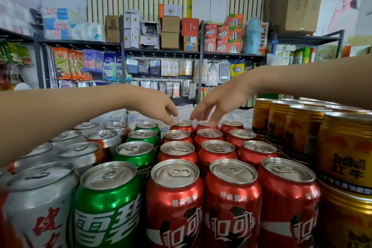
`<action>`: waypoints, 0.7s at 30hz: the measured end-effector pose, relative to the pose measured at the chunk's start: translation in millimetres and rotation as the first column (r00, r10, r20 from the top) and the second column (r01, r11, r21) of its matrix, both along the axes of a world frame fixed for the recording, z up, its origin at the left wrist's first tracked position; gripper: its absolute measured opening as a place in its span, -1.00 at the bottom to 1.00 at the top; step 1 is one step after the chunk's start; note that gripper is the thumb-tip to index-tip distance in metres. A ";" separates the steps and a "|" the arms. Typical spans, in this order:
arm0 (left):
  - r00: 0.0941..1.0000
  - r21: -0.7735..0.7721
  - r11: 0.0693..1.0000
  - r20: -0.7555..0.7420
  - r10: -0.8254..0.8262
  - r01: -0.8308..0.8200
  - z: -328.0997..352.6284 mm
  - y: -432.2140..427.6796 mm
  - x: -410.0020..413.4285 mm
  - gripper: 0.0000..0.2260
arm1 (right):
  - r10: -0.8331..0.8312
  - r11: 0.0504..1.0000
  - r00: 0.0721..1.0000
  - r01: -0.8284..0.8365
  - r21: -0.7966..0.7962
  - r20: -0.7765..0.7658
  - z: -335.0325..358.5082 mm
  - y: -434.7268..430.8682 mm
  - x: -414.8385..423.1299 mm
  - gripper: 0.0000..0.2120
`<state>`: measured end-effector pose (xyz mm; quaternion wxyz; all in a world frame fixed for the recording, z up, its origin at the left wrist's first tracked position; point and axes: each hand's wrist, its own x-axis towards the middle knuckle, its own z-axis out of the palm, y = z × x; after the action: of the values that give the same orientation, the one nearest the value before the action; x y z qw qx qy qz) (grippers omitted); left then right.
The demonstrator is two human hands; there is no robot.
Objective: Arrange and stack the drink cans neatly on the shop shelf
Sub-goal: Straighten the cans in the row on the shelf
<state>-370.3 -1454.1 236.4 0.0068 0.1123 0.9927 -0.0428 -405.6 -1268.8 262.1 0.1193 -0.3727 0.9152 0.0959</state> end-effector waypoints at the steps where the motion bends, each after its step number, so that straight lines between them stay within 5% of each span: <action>1: 1.000 0.010 1.000 0.002 0.004 -0.004 0.6 1.1 -4.0 -0.57 | -0.019 0.998 1.000 0.018 -0.060 -0.004 2.4 0.7 -3.5 -0.49; 4: 1.000 0.027 1.000 0.017 0.012 -0.013 1.0 6.8 -17.4 -0.56 | -0.113 0.978 0.994 0.111 -0.175 -0.002 -2.6 1.2 -17.9 -0.54; 13: 0.997 -0.045 0.999 0.076 0.001 0.003 -11.0 24.2 -42.8 -0.56 | -0.161 0.985 0.977 0.168 0.039 -0.141 -28.9 -15.1 -42.1 -0.50; 21: 0.988 0.222 0.975 0.150 -0.025 -0.009 -9.1 18.2 -44.1 -0.69 | -0.101 0.994 0.990 0.105 0.030 -0.103 -23.8 -12.2 -37.7 -0.59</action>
<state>-414.4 -1436.0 227.3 0.0695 0.1194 0.9874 0.0772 -443.3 -1281.1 238.3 0.0840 -0.3175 0.9362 0.1248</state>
